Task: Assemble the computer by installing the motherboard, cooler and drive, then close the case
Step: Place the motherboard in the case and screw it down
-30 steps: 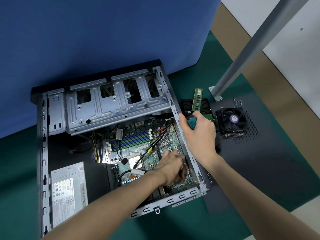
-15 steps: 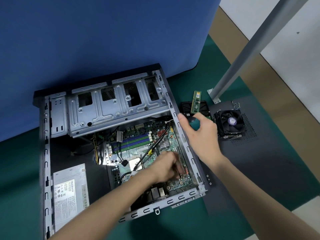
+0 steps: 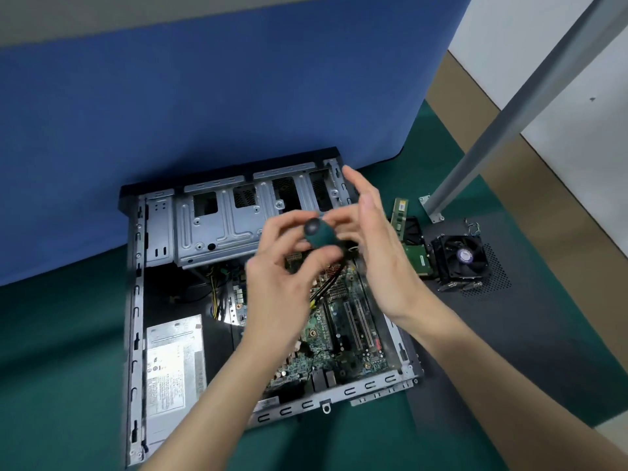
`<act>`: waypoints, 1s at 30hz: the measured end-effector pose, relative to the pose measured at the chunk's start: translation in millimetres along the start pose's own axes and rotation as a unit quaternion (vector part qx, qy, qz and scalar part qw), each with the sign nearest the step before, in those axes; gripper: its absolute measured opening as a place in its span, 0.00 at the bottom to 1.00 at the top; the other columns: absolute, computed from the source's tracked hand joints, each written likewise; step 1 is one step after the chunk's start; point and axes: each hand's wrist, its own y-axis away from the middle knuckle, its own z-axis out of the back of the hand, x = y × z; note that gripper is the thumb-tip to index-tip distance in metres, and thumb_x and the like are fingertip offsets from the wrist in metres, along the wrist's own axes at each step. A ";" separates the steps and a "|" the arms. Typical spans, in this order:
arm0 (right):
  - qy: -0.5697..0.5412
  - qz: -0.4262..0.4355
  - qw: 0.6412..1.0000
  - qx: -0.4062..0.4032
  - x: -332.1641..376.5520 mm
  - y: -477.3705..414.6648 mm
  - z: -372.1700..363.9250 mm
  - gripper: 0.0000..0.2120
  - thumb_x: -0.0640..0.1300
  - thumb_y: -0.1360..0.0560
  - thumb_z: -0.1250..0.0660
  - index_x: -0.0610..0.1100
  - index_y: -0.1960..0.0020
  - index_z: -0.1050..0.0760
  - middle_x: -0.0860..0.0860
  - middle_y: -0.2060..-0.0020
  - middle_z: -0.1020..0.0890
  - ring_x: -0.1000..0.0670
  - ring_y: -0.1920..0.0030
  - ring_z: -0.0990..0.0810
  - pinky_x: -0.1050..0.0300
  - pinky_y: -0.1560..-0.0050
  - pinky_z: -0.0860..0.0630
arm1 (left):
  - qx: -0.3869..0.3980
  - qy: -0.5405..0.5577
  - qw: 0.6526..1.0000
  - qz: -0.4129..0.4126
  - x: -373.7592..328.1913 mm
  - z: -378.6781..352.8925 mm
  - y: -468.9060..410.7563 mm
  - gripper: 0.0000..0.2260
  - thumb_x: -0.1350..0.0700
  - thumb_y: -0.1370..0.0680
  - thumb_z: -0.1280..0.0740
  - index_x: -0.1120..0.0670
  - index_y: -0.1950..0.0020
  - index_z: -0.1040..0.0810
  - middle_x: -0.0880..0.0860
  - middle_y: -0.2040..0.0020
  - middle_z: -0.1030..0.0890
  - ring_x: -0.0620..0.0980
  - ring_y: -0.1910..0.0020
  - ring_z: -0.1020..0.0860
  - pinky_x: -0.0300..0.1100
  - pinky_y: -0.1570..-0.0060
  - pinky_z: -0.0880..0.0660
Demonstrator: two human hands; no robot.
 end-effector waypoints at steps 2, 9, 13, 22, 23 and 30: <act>0.063 -0.003 0.995 -0.075 -14.3 5.0 10.2 0.27 0.62 0.20 0.54 0.51 0.25 0.40 0.61 0.43 0.24 0.66 0.41 0.27 0.68 0.37 0.34 | -0.011 0.035 0.999 0.018 10.0 13.9 7.8 0.08 0.52 0.25 0.33 0.51 0.47 0.21 0.49 0.50 0.17 0.47 0.50 0.19 0.39 0.50 0.22; 0.178 -0.180 0.965 -0.062 -80.2 43.1 27.0 0.25 0.59 0.20 0.47 0.54 0.25 0.42 0.51 0.34 0.30 0.52 0.35 0.30 0.48 0.32 0.34 | 0.133 -0.067 0.968 0.202 77.1 18.0 47.9 0.15 0.45 0.27 0.34 0.52 0.49 0.33 0.55 0.54 0.17 0.50 0.58 0.16 0.47 0.56 0.19; 0.173 -0.190 0.963 -0.081 -88.2 44.6 24.7 0.24 0.58 0.20 0.45 0.54 0.26 0.41 0.50 0.34 0.28 0.48 0.36 0.28 0.50 0.37 0.31 | 0.221 -0.086 0.944 0.227 99.7 8.1 39.9 0.20 0.53 0.30 0.26 0.51 0.51 0.37 0.52 0.53 0.17 0.48 0.51 0.18 0.51 0.47 0.23; 0.185 -0.187 0.960 -0.094 -89.8 42.4 25.0 0.22 0.56 0.20 0.42 0.53 0.28 0.39 0.51 0.36 0.26 0.52 0.40 0.27 0.53 0.38 0.31 | 0.321 -0.069 0.923 0.200 115.2 -15.1 27.5 0.07 0.67 0.31 0.26 0.62 0.55 0.20 0.58 0.54 0.16 0.50 0.54 0.18 0.45 0.47 0.22; 0.186 -0.188 0.960 -0.094 -90.4 42.2 25.0 0.22 0.56 0.20 0.42 0.53 0.28 0.39 0.51 0.36 0.26 0.50 0.39 0.27 0.50 0.36 0.31 | 0.326 -0.075 0.920 0.203 116.4 -15.9 27.7 0.06 0.67 0.31 0.26 0.62 0.56 0.19 0.58 0.54 0.16 0.50 0.55 0.18 0.45 0.47 0.22; 0.186 -0.194 0.958 -0.098 -94.6 40.9 24.1 0.22 0.57 0.21 0.42 0.55 0.28 0.38 0.51 0.37 0.25 0.47 0.39 0.26 0.43 0.35 0.31 | 0.344 -0.097 0.913 0.197 121.3 -18.7 29.5 0.05 0.65 0.31 0.26 0.61 0.56 0.19 0.56 0.57 0.16 0.54 0.56 0.18 0.51 0.47 0.22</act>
